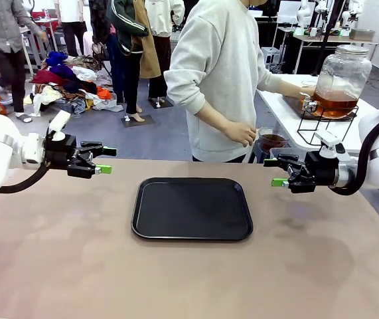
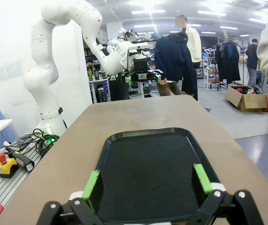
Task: Pour the drink into the iced cup.
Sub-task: Open the gripper to release the iced cup you were holding.
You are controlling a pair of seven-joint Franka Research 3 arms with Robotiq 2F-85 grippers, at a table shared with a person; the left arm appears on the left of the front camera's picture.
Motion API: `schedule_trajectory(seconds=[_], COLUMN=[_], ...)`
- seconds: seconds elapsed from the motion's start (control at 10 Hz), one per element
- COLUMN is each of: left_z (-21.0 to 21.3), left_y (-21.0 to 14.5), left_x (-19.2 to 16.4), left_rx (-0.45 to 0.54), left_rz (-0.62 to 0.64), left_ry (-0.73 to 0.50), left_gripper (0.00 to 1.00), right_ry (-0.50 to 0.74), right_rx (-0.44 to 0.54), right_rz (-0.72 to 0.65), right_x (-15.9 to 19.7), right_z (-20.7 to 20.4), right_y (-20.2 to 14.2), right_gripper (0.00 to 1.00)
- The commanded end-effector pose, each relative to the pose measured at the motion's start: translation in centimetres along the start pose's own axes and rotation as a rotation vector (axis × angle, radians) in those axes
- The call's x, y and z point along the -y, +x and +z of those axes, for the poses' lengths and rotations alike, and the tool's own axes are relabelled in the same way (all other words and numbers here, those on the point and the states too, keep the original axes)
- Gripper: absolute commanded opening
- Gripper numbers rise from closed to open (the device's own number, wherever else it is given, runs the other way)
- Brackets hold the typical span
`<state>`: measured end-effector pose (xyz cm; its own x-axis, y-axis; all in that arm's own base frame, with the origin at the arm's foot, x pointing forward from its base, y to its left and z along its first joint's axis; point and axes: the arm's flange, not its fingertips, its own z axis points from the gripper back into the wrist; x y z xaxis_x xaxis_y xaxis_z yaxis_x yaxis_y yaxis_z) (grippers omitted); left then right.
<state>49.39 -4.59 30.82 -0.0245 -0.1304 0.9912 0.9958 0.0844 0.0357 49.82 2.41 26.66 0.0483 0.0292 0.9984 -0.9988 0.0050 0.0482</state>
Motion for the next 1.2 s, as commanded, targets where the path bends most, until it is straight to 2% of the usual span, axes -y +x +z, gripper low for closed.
schedule_trajectory(seconds=[0.0, 1.1], left_z=[-0.03, -0.03], left_y=[0.2, 0.2], left_x=[0.03, 0.03], left_rx=[0.008, 0.008], left_rz=[0.004, 0.004], left_ry=[0.008, 0.008], left_gripper=[1.0, 1.0], right_ry=[0.004, 0.004], right_rx=[0.0, 0.0], right_rz=[-0.005, -0.005], right_x=[0.22, 0.22], right_z=[0.0, 0.0], right_y=[0.43, 0.43], right_gripper=[1.0, 1.0])
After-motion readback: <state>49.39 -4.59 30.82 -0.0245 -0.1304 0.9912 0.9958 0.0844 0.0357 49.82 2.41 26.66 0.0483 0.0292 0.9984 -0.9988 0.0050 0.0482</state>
